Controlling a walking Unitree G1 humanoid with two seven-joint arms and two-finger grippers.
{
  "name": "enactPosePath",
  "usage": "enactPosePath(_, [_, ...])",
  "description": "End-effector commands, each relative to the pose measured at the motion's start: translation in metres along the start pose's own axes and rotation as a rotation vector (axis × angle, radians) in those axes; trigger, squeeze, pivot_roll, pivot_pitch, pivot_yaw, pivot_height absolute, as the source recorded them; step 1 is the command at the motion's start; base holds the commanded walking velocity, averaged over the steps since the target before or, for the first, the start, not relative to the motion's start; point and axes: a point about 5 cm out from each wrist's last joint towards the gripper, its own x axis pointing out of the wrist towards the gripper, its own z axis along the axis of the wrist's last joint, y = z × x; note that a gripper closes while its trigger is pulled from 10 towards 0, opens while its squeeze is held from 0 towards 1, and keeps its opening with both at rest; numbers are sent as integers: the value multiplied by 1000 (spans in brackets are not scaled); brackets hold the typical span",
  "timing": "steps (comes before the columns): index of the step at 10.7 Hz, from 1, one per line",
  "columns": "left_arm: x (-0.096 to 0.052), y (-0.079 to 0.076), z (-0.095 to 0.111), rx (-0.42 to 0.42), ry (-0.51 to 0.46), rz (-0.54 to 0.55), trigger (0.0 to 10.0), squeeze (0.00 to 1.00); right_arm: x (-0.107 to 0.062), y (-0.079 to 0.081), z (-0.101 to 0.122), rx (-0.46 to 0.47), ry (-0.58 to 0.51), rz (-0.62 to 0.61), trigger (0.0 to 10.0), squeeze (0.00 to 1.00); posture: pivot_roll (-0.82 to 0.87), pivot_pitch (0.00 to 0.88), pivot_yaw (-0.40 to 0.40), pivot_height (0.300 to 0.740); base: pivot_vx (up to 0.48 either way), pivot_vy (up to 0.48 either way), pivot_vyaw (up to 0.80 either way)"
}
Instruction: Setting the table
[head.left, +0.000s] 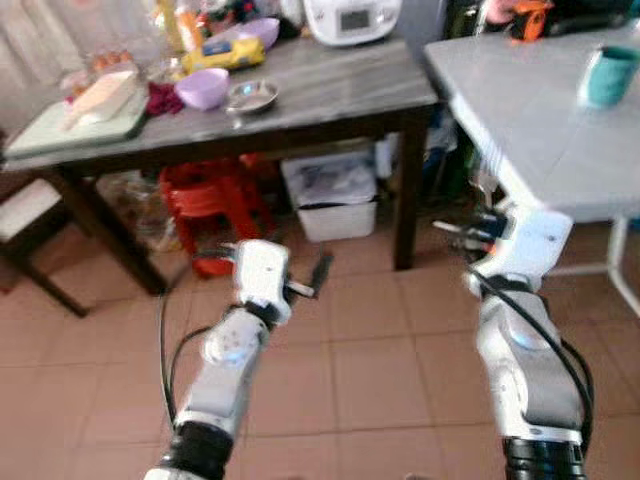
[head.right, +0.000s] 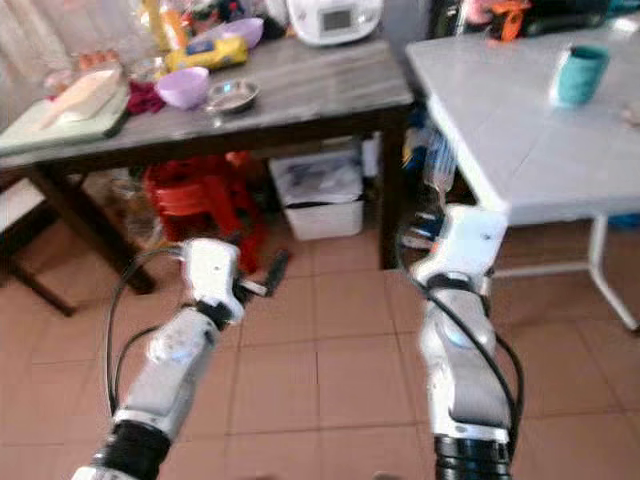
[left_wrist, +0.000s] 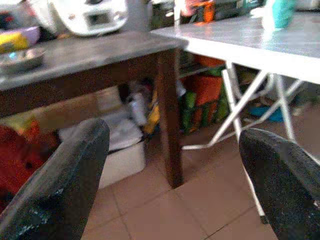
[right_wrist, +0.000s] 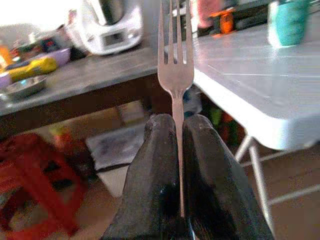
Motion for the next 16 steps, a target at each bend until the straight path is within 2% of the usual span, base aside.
enactPosePath(1, [-2, 10, 1, 18, 0, 26, 10000, 0, 0, 9, 4, 11, -20, 28, 10000, 0, -158, 58, 119, 740, 0, 458, 0])
enactPosePath(3, [-2, 9, 2, 35, -5, 31, 10000, 0, -1, 8, 3, 4, -20, 27, 10000, 0, -161, 59, 118, 740, 0, 353, 0])
enactPosePath(9, [-1, 8, 9, 23, -53, 17, 10000, 0, 0, 10, 5, -33, -36, 51, 10000, 0, -160, 51, 111, 740, 0, 0, 68])
enactPosePath(14, [-1, 5, 8, 14, -51, -4, 10000, 0, 0, 10, 4, -32, -35, 46, 10000, 0, -163, 52, 115, 740, 358, 0, 514])
enactPosePath(16, [-1, 3, 8, 11, -50, -11, 10000, 0, -1, 10, 3, -30, -32, 44, 10000, 0, -163, 55, 116, 740, 381, 0, 0])
